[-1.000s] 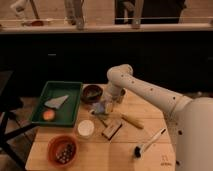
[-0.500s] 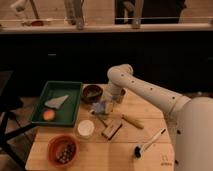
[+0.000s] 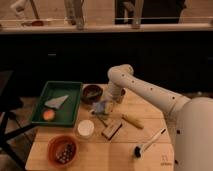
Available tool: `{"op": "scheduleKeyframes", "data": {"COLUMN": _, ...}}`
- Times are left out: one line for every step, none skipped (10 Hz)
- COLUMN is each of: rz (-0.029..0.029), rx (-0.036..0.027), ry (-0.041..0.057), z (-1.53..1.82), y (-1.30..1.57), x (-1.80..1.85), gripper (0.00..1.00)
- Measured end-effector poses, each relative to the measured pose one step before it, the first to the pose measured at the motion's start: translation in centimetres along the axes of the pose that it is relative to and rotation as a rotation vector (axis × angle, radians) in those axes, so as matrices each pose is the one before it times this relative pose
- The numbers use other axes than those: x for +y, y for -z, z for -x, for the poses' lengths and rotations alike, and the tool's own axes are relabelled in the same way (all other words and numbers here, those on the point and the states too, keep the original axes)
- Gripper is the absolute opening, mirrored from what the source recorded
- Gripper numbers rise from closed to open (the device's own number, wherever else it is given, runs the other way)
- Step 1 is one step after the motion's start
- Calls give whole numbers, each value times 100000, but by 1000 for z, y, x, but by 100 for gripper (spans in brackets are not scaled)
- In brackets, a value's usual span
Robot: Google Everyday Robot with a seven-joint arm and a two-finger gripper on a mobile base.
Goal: Place sponge in plastic cup
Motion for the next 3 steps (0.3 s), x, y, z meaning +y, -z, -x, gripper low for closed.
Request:
{"op": "scheduleKeyframes", "data": {"rz": -63, "rx": 112, "ry": -282, "z": -160, "y": 46, "x": 34, "gripper": 80}}
{"op": "scheduleKeyframes", "data": {"rz": -145, "rx": 286, "ry": -823, "z": -167, "y": 131, "x": 46, "gripper": 80}}
{"op": "scheduleKeyframes", "data": {"rz": -171, "rx": 389, "ry": -659, "z": -110, "y": 94, "x": 40, "gripper": 80}}
